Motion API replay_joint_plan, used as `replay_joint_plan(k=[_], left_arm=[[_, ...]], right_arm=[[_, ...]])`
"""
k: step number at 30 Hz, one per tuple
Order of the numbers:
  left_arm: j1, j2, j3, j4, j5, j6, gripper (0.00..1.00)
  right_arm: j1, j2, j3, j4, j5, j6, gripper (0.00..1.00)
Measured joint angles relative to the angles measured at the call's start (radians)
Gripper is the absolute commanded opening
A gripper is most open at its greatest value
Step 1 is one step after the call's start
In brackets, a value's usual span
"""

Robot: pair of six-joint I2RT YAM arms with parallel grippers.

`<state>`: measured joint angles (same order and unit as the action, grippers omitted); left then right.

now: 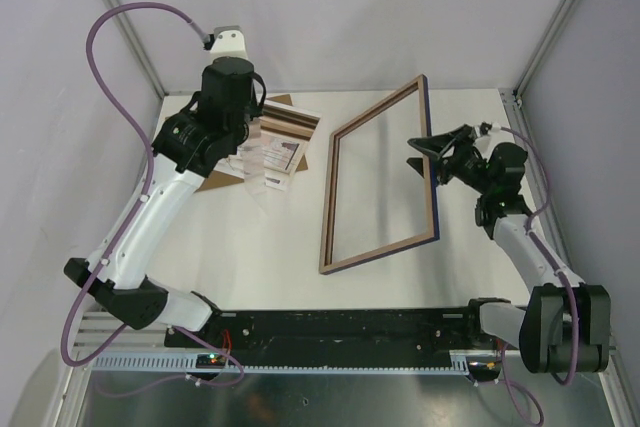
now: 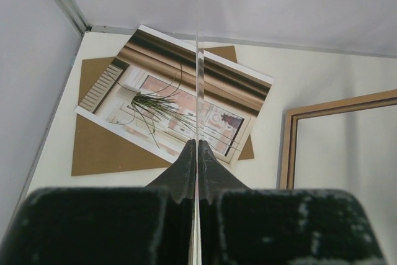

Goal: Put the photo into the frame
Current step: Turn over the frame body at the center of the board.

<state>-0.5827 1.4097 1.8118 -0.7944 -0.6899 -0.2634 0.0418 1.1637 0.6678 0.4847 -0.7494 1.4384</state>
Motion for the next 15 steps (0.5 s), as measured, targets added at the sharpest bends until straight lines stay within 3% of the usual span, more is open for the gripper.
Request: replay_joint_plan(k=[7, 15], left_arm=[[0.001, 0.003, -0.004, 0.003, 0.04, -0.008, 0.0], [0.001, 0.005, -0.032, 0.006, 0.096, -0.013, 0.0]], right_arm=[[-0.103, -0.031, -0.009, -0.381, 0.014, -0.352, 0.72], [-0.132, 0.029, -0.058, -0.589, 0.118, -0.644, 0.73]])
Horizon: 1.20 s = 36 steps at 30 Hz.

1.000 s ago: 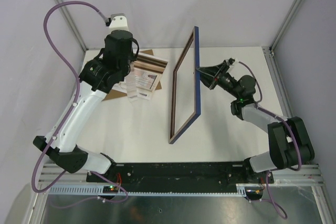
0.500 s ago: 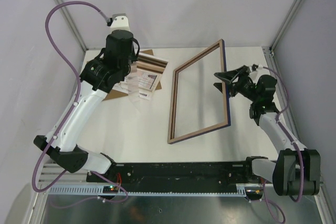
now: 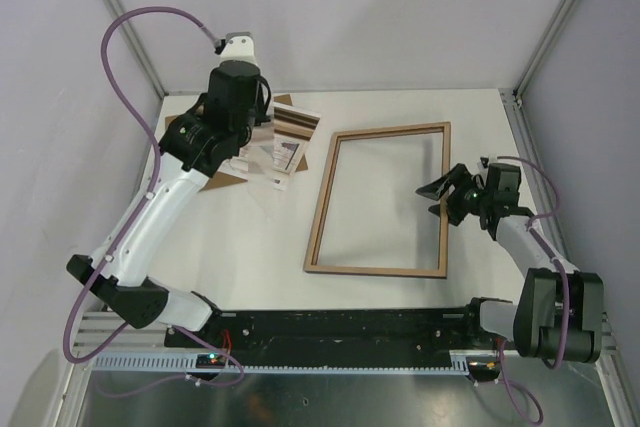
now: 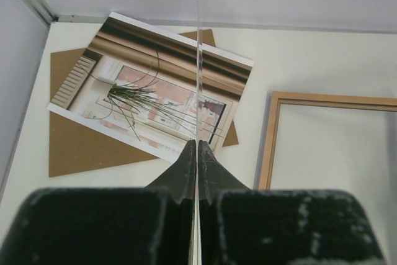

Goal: Put the photo into the frame
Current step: Turn over the frame body at the center of the board, then move the frame body to the center of the board.

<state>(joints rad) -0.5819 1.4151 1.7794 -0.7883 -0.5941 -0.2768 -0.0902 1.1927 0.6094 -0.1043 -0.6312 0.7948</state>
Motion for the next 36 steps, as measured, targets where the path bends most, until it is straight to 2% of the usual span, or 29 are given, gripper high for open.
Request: replay_joint_plan(k=[13, 20, 30, 36], left_arm=[[0.0, -0.011, -0.08, 0.009, 0.139, -0.059, 0.0], [0.0, -0.027, -0.098, 0.015, 0.212, -0.091, 0.0], [0.0, -0.039, -0.114, 0.037, 0.269, -0.135, 0.0], [0.0, -0.08, -0.167, 0.051, 0.268, -0.173, 0.0]], right_arm=[[-0.01, 0.14, -0.021, -0.094, 0.275, -0.222, 0.76], [0.064, 0.173, 0.031, -0.164, 0.46, -0.281, 0.74], [0.216, 0.269, 0.117, -0.205, 0.696, -0.343, 0.4], [0.268, 0.291, 0.134, -0.212, 0.755, -0.365, 0.33]])
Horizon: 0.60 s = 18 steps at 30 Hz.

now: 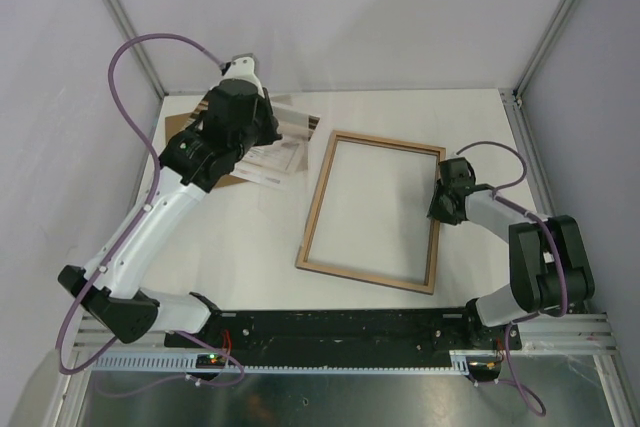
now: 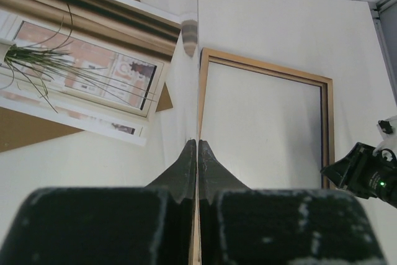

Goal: Put the photo into the frame
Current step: Move the frame body to the center of the board.

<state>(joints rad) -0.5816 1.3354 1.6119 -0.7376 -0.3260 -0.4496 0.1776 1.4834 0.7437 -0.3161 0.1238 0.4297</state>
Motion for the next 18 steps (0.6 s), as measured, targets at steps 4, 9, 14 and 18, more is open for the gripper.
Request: replay_joint_plan(k=[4, 9, 14, 18], left_arm=[[0.005, -0.029, -0.04, 0.016, 0.001, -0.029, 0.0], [0.024, -0.046, -0.075, 0.031, 0.028, -0.061, 0.0], [0.056, -0.052, -0.11, 0.053, 0.088, -0.082, 0.0], [0.093, -0.053, -0.135, 0.082, 0.156, -0.094, 0.0]], right_arm=[[0.027, 0.011, 0.011, -0.005, 0.004, -0.008, 0.32], [0.074, 0.035, 0.034, -0.007, 0.003, -0.019, 0.3], [0.108, 0.05, 0.048, -0.002, 0.002, -0.035, 0.3], [0.126, 0.056, 0.055, -0.006, 0.002, -0.051, 0.3]])
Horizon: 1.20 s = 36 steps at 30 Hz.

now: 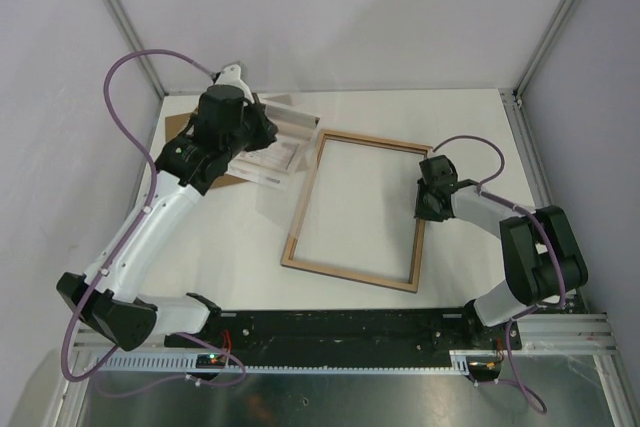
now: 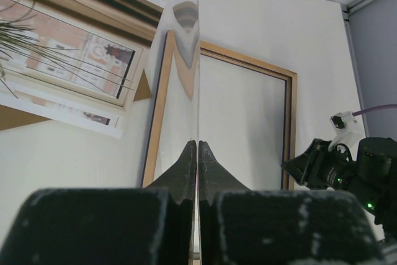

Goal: Put the photo into the frame
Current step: Move the frame body to the center of the board.

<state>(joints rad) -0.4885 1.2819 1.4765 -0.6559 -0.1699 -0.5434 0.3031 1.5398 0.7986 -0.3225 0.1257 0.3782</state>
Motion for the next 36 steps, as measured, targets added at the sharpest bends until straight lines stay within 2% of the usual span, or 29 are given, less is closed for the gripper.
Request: replay_joint_plan(k=[14, 23, 31, 36], left_arm=[[0.084, -0.002, -0.128, 0.126, 0.277, -0.053, 0.0], [0.118, -0.002, -0.224, 0.202, 0.386, -0.106, 0.0], [0.127, -0.007, -0.291, 0.26, 0.426, -0.14, 0.0], [0.139, -0.035, -0.34, 0.286, 0.443, -0.161, 0.0]], right_arm=[[0.041, 0.007, 0.013, -0.019, -0.026, -0.039, 0.29], [0.058, 0.007, 0.014, -0.023, -0.064, -0.038, 0.31], [0.074, -0.002, 0.017, -0.043, -0.097, -0.017, 0.57], [0.049, -0.077, 0.018, -0.099, -0.127, 0.008, 0.64]])
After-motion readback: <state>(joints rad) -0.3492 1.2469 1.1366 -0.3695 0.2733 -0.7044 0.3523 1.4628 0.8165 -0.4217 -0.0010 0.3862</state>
